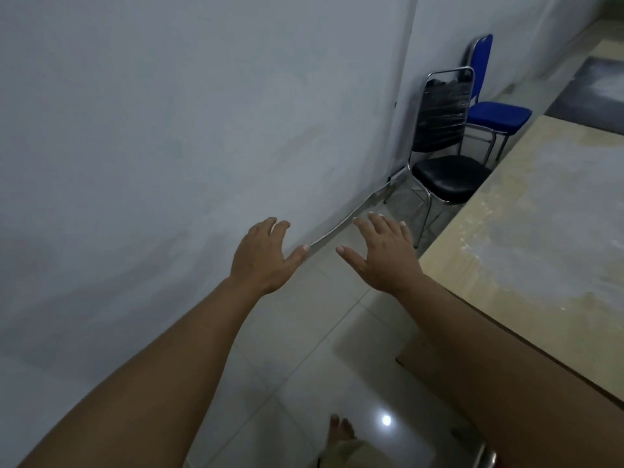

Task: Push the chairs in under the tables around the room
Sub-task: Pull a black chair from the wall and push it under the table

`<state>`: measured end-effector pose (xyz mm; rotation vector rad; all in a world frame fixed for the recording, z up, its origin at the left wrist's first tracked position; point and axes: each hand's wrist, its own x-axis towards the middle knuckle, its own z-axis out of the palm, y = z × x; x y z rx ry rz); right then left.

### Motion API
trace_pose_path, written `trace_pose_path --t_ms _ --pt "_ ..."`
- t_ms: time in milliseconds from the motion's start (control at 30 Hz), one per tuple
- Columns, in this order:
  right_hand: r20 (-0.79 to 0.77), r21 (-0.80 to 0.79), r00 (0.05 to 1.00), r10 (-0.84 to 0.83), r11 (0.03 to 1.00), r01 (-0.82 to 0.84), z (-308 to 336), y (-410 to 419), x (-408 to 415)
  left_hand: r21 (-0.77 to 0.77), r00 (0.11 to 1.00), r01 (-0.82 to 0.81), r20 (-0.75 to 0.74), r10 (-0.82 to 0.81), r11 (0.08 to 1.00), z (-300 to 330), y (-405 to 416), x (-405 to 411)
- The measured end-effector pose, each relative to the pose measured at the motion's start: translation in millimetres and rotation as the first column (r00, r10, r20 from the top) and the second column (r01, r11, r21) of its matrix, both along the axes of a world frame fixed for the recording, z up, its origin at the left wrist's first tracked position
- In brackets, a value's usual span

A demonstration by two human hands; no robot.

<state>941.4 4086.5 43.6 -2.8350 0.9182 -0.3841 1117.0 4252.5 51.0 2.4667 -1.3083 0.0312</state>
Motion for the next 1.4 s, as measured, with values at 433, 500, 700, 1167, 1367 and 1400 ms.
trace_pose_path --t_ms 433,500,700,1167,1367,1400 --pt "-0.023 0.001 0.999 -0.045 0.999 0.045 9.2 -108.9 67.0 -0.014 0.999 0.042 0.016 -0.041 0.999 9.6 -112.3 74.8" --pt "-0.011 0.006 0.998 -0.056 0.998 0.056 7.6 -122.9 77.5 -0.024 0.998 0.053 0.019 -0.053 0.998 9.2 -129.5 87.9" --pt "-0.023 0.033 0.993 -0.118 0.992 0.118 -0.9 -173.3 112.0 -0.021 0.992 0.127 0.014 -0.127 0.992 2.1 -197.1 131.2" --pt "-0.049 0.044 0.940 -0.337 0.940 0.339 3.0 -308.2 219.9 0.007 0.946 0.323 -0.008 -0.323 0.946 12.3 -380.1 261.8" --pt "-0.051 0.073 0.898 -0.436 0.896 0.439 -5.6 -353.5 241.6 0.015 0.917 0.399 -0.029 -0.398 0.917 3.7 -444.9 294.9" --pt "-0.051 0.077 0.893 -0.447 0.890 0.450 -7.8 -360.3 242.4 0.013 0.911 0.412 -0.034 -0.411 0.911 1.6 -454.3 297.0"
